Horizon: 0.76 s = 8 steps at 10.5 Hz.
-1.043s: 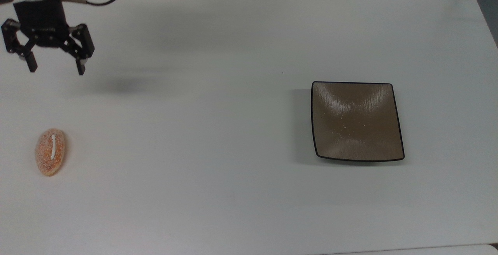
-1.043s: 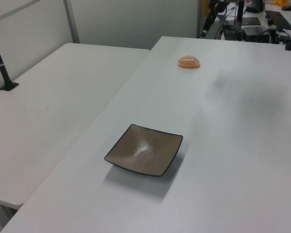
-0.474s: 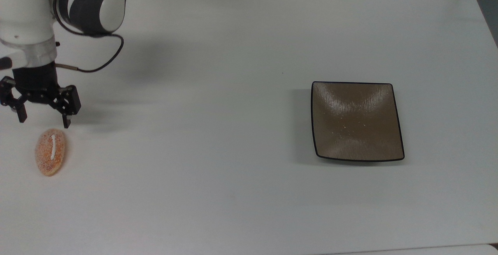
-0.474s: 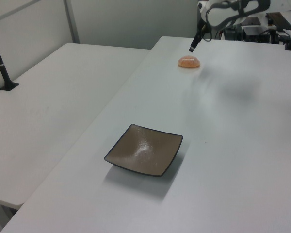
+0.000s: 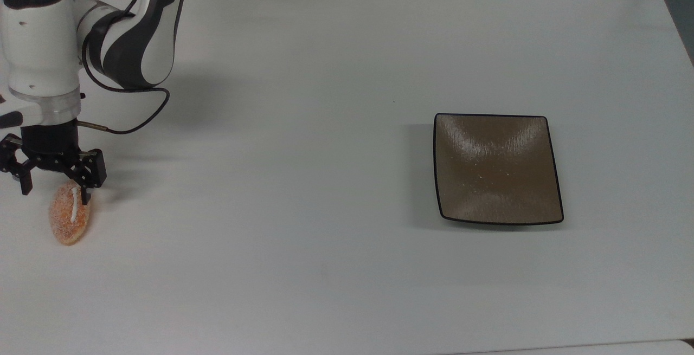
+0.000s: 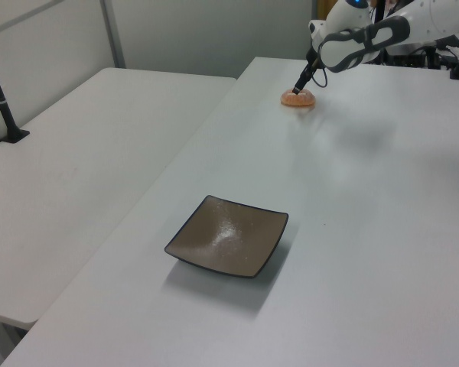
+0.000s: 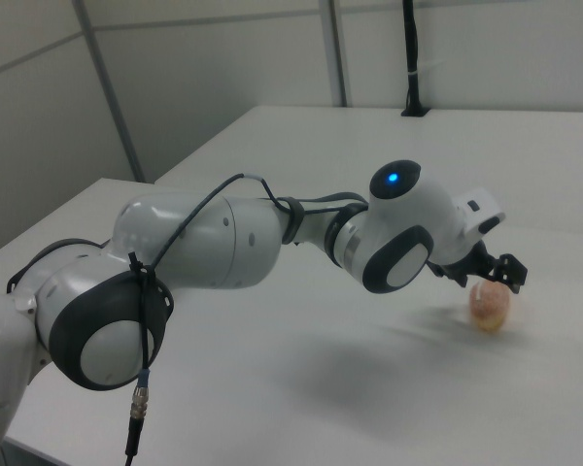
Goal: Bread is placed on a ceramic plate
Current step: 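Close the gripper on the orange bread roll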
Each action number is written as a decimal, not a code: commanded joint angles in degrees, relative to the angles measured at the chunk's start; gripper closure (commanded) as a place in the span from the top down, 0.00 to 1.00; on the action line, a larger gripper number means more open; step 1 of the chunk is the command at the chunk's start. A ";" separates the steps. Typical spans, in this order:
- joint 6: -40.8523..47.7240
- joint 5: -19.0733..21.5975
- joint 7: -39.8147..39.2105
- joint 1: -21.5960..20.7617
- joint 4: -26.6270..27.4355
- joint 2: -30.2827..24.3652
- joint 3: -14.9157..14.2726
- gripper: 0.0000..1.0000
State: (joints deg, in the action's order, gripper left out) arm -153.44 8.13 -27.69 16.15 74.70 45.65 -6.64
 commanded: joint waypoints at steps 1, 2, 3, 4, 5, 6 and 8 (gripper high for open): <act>-0.89 0.92 0.00 0.29 -1.84 2.33 0.40 1.00; -2.90 0.92 0.17 0.46 -1.66 2.68 0.92 1.00; -3.70 0.92 0.18 0.46 -1.40 3.21 1.01 1.00; -3.88 0.92 0.18 0.46 -1.66 3.74 1.10 1.00; -4.06 0.92 0.18 0.38 -1.40 3.83 1.01 1.00; -4.15 0.92 0.09 0.37 -1.40 3.92 1.10 1.00; -4.06 0.92 0.09 0.37 -1.14 3.83 1.01 0.90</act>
State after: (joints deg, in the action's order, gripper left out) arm -156.26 8.13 -27.63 16.27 74.22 48.95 -6.01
